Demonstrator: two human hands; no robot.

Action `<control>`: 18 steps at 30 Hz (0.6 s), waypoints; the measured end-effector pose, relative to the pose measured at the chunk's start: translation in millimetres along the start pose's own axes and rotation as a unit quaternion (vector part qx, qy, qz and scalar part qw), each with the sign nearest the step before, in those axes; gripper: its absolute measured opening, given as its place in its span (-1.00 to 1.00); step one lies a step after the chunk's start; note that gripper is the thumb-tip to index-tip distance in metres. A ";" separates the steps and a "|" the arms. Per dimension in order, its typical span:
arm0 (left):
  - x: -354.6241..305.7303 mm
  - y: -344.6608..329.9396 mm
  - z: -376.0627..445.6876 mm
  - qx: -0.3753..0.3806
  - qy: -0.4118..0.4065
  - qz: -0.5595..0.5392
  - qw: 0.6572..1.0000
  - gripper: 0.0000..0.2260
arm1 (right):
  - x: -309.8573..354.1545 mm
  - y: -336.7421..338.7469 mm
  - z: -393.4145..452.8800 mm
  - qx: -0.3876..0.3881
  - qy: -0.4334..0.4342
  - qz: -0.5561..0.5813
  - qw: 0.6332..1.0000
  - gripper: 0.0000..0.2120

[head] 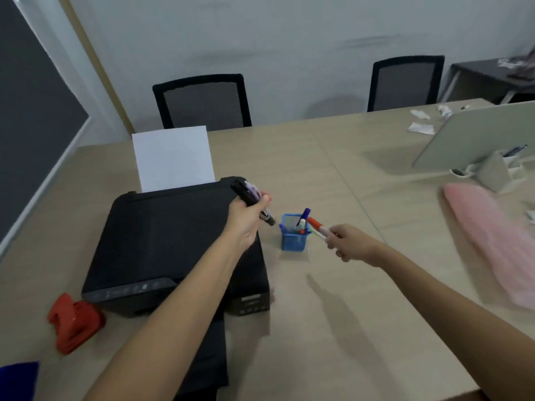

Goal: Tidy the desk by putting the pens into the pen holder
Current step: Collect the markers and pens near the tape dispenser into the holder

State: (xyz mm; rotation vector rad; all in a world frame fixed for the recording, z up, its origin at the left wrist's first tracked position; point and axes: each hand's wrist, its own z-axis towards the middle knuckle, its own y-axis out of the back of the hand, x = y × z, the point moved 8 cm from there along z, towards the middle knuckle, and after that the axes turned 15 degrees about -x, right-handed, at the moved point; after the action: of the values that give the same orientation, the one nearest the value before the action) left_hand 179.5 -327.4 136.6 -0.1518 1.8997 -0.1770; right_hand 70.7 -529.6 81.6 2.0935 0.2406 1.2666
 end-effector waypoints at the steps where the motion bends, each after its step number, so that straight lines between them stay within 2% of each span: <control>1: 5.7 -12.5 10.7 -0.018 -0.008 0.013 1.000 -0.84 | -4.0 8.2 14.4 0.002 0.010 -0.016 1.000 -0.79; 4: 30.0 -38.4 40.3 -0.078 -0.022 0.061 0.995 -0.95 | -10.4 22.7 53.7 0.007 0.023 -0.079 0.997 -0.86; 8: 60.0 -55.4 70.0 -0.109 -0.018 0.123 0.986 -0.89 | -1.5 14.4 93.3 0.043 0.054 -0.180 0.981 -0.83; 12: 81.5 -65.9 97.8 -0.111 -0.019 0.181 0.977 -0.79 | 9.3 -3.8 119.0 0.081 0.072 -0.277 0.955 -0.84; 16: 99.2 -73.9 115.1 -0.108 -0.022 0.237 0.965 -0.92 | 21.1 -15.9 138.2 0.101 0.087 -0.330 0.934 -0.91; 18: 104.0 -76.0 121.2 -0.104 -0.026 0.235 0.966 -0.92 | 25.5 -20.0 147.5 0.108 0.090 -0.330 0.933 -0.81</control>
State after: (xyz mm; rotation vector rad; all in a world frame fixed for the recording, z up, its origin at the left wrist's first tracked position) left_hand 261.2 -427.6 16.1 0.1541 1.8450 0.3448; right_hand 211.3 -568.4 42.5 1.8173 1.1091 1.0358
